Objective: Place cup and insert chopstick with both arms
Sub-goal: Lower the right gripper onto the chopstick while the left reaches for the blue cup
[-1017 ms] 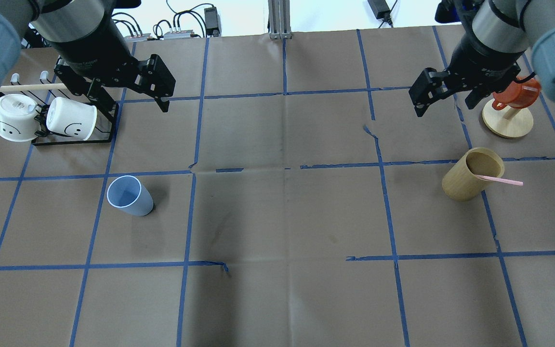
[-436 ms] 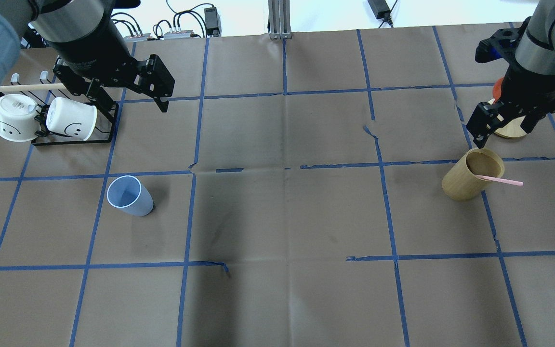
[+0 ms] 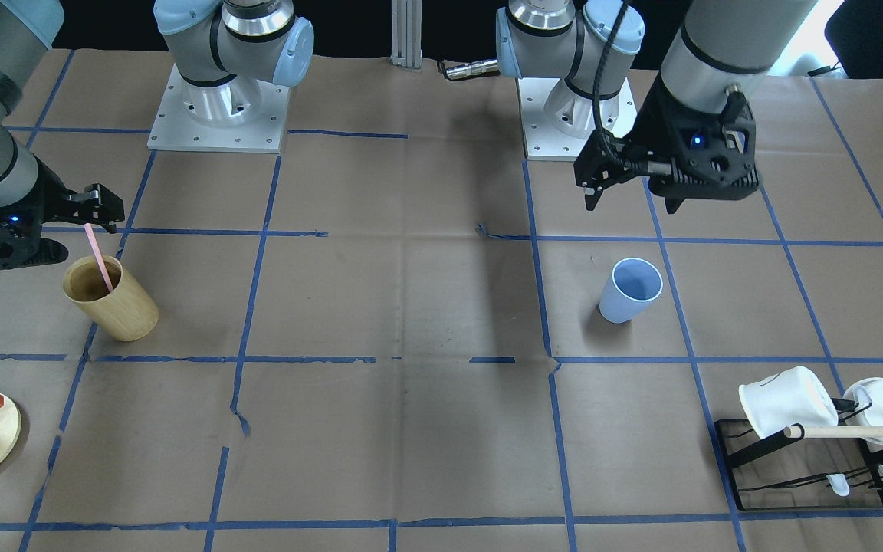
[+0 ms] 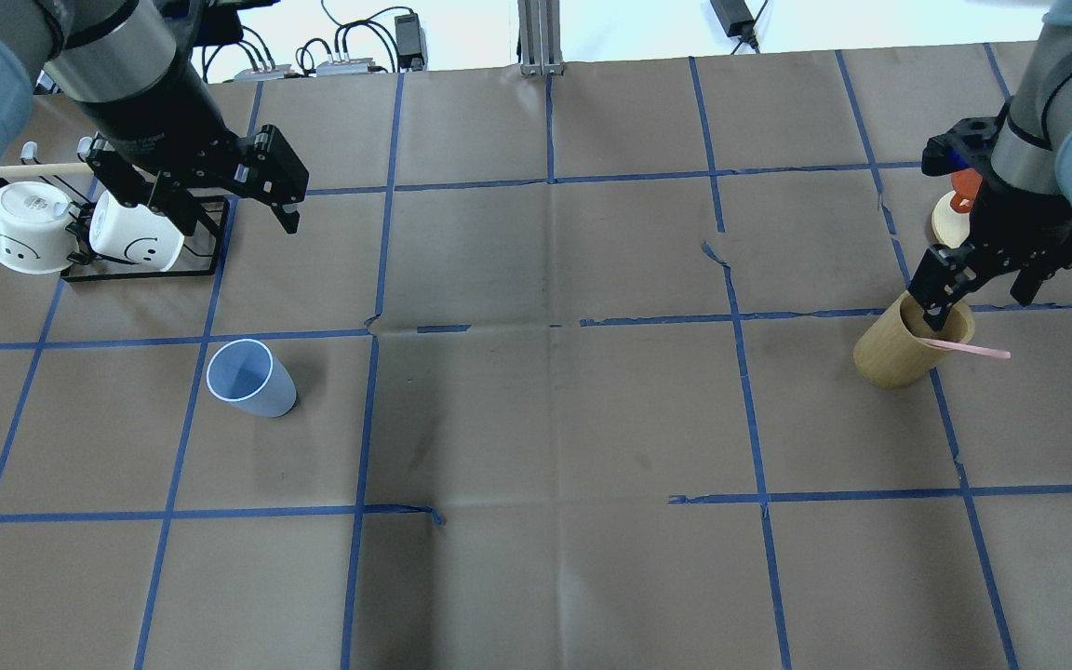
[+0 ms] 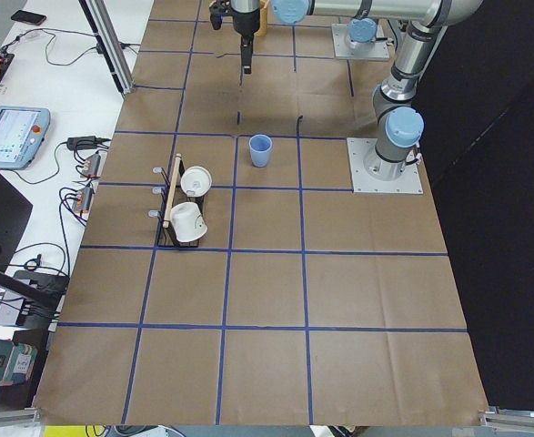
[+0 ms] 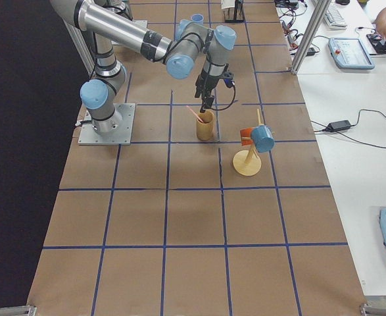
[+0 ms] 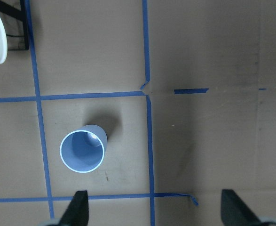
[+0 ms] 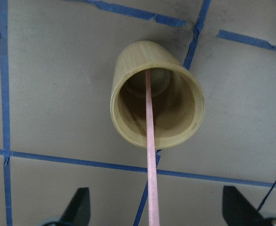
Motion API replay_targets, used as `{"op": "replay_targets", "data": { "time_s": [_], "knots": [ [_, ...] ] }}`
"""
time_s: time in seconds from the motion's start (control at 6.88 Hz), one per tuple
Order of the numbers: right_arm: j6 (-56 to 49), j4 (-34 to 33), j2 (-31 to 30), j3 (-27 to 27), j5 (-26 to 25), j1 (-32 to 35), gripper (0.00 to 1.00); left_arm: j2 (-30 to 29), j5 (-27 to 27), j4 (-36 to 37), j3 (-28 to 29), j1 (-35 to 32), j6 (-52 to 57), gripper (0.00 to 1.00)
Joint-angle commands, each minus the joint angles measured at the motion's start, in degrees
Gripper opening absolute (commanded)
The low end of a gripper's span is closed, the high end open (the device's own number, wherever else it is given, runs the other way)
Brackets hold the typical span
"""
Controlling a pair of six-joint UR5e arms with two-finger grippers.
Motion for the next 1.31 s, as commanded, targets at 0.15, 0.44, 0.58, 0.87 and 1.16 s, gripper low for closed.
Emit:
{"op": "replay_targets", "data": {
  "time_s": [0.15, 0.44, 0.58, 0.87, 1.16],
  "knots": [
    [-0.1, 0.0, 0.1, 1.6, -0.5, -0.7, 0.99, 0.1, 0.0, 14.4, -14.8, 11.1, 14.0, 1.00],
    [0.6, 0.8, 0.2, 1.7, -0.7, -0.7, 0.98, 0.4, -0.2, 18.9, -20.8, 16.8, 18.2, 1.00],
    [0.6, 1.3, 0.2, 1.7, -0.7, -0.8, 0.95, -0.2, -0.1, 22.1, -23.2, 17.1, 18.3, 1.00],
    [0.7, 2.9, 0.2, 1.7, -0.8, -0.9, 0.82, -1.2, -0.1, 27.6, -28.9, 17.3, 18.5, 1.00],
    [0.7, 4.1, 0.1, 2.3, -2.8, -1.6, 0.68, -3.7, -0.2, 31.1, -29.3, 17.0, 18.3, 1.00]
  ]
}}
